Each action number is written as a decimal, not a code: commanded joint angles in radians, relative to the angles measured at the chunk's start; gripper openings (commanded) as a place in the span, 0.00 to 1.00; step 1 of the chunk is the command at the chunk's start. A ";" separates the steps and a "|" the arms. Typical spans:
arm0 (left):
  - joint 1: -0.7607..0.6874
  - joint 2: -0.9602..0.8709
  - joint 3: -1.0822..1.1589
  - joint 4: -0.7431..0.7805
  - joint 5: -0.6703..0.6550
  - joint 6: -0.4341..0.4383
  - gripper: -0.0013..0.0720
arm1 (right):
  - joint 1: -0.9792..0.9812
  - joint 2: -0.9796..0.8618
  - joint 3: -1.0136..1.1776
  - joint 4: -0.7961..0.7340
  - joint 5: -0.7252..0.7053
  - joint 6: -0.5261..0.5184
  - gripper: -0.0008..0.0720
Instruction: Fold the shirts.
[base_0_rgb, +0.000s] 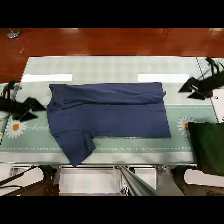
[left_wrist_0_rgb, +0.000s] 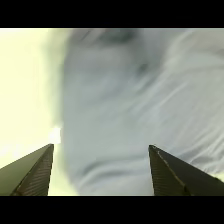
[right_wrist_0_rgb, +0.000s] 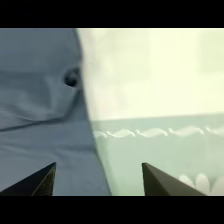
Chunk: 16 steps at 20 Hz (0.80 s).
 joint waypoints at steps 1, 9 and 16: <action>0.154 0.143 -0.254 -0.069 0.054 0.064 0.97 | -0.062 0.208 -0.348 0.098 -0.182 -0.031 0.86; 0.078 0.198 -0.558 -0.193 0.125 0.031 0.97 | -0.056 0.341 -0.675 0.396 -0.204 -0.247 0.86; -0.177 0.198 -0.571 -0.243 0.161 0.034 0.97 | -0.162 0.341 -0.618 0.367 -0.212 -0.173 0.86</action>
